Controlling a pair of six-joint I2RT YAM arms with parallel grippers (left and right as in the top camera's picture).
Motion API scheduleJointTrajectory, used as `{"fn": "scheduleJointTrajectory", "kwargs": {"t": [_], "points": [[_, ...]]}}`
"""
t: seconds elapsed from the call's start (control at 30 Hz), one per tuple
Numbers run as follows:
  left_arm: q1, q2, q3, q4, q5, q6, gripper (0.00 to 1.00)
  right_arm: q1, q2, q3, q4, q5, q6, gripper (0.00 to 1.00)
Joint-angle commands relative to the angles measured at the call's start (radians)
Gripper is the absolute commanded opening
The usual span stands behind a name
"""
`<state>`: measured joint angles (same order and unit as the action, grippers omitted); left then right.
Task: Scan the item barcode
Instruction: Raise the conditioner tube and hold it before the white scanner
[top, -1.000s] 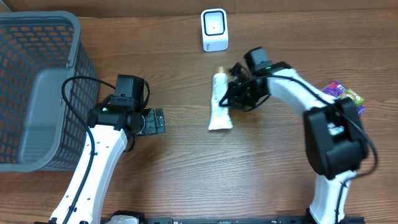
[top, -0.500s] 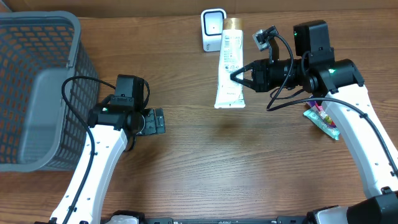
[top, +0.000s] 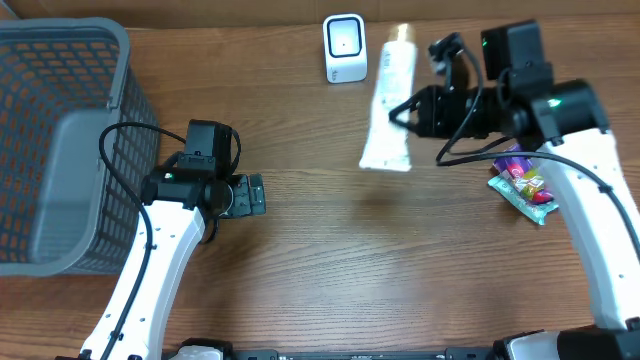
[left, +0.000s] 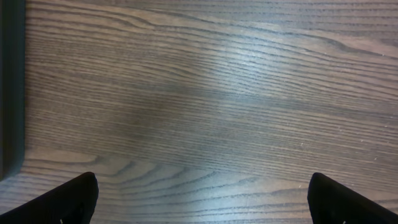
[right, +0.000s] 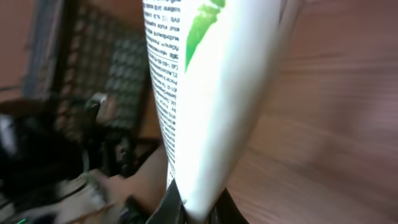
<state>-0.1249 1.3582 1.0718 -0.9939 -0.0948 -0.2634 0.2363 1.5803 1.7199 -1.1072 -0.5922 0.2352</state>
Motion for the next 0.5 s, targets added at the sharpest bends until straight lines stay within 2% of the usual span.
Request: {"fn": "scheduleJointTrajectory", "kwargs": {"t": [0.0, 0.13, 0.27, 0.3, 0.4, 0.47], "points": [[-0.006, 0.003, -0.003, 0.004, -0.009, -0.014, 1.0, 0.022, 0.002, 0.239, -0.05, 0.428, 0.029, 0.04], [-0.007, 0.003, -0.003, 0.004, -0.009, -0.014, 1.0, 0.113, 0.085, 0.337, -0.024, 0.867, 0.016, 0.04], [-0.006, 0.003, -0.003, 0.004, -0.009, -0.014, 1.0, 0.219, 0.246, 0.336, 0.133, 1.265, -0.132, 0.04], [-0.006, 0.003, -0.003, 0.004, -0.009, -0.014, 1.0, 0.225, 0.262, 0.336, 0.153, 1.304, -0.153, 0.04], [-0.006, 0.003, -0.003, 0.004, -0.009, -0.014, 1.0, 0.278, 0.438, 0.336, 0.43, 1.648, -0.421, 0.04], [-0.006, 0.003, -0.003, 0.004, -0.009, -0.014, 0.99, 0.284, 0.541, 0.336, 0.608, 1.695, -0.685, 0.04]]}}
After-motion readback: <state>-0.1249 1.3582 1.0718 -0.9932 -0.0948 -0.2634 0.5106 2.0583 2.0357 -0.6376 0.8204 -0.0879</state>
